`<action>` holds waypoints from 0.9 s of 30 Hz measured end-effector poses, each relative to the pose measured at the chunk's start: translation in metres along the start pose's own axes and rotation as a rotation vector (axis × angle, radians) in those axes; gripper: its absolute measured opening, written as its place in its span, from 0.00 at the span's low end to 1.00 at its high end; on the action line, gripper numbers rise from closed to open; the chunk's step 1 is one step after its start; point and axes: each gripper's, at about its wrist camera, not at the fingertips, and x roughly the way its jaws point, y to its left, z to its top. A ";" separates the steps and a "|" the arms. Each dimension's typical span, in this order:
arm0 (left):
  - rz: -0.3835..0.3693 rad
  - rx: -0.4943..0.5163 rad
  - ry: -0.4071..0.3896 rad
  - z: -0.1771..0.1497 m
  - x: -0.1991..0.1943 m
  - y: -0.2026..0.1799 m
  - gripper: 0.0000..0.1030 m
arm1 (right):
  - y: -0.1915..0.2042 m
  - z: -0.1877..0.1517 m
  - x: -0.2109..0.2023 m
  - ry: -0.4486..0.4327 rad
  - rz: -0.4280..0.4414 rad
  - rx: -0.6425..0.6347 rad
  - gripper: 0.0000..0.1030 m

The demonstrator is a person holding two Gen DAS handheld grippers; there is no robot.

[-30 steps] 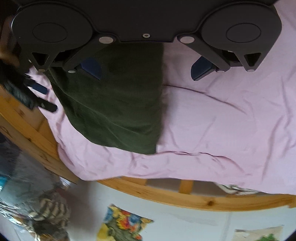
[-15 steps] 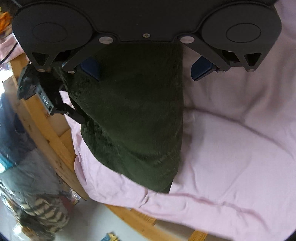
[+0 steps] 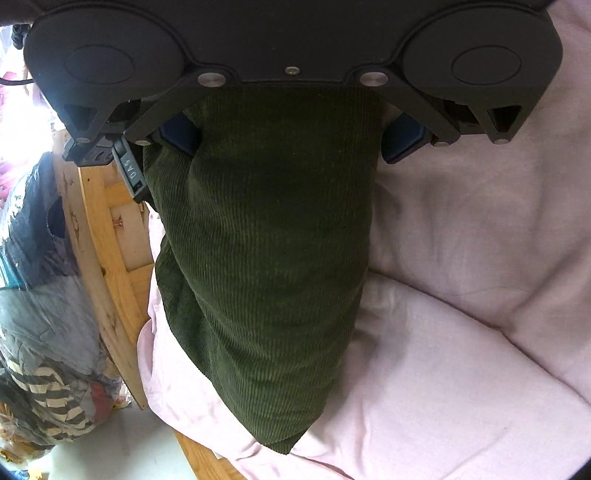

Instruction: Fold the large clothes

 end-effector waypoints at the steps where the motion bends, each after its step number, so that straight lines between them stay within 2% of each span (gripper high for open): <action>1: 0.002 0.002 0.000 0.000 0.001 -0.001 1.00 | 0.000 -0.001 0.000 -0.001 -0.003 -0.001 0.99; 10: 0.040 -0.050 0.007 -0.004 0.002 -0.007 1.00 | 0.002 -0.002 -0.004 0.001 -0.010 -0.009 0.98; 12: 0.063 -0.040 0.006 -0.004 0.003 -0.013 1.00 | 0.004 -0.003 -0.007 -0.014 -0.010 -0.014 0.92; 17: 0.134 -0.006 -0.027 -0.010 -0.001 -0.031 0.97 | 0.007 -0.004 -0.012 -0.010 -0.025 -0.019 0.87; 19: 0.155 0.003 -0.045 -0.013 -0.003 -0.037 0.96 | 0.011 -0.003 -0.015 -0.010 -0.031 -0.024 0.81; 21: 0.170 0.010 -0.060 -0.016 -0.004 -0.041 0.95 | 0.014 -0.004 -0.021 -0.021 -0.030 -0.034 0.68; 24: 0.189 0.023 -0.074 -0.019 -0.006 -0.049 0.94 | 0.020 -0.004 -0.031 -0.037 -0.022 -0.060 0.53; 27: 0.209 0.049 -0.092 -0.022 -0.010 -0.058 0.91 | 0.024 -0.002 -0.041 -0.057 -0.006 -0.062 0.44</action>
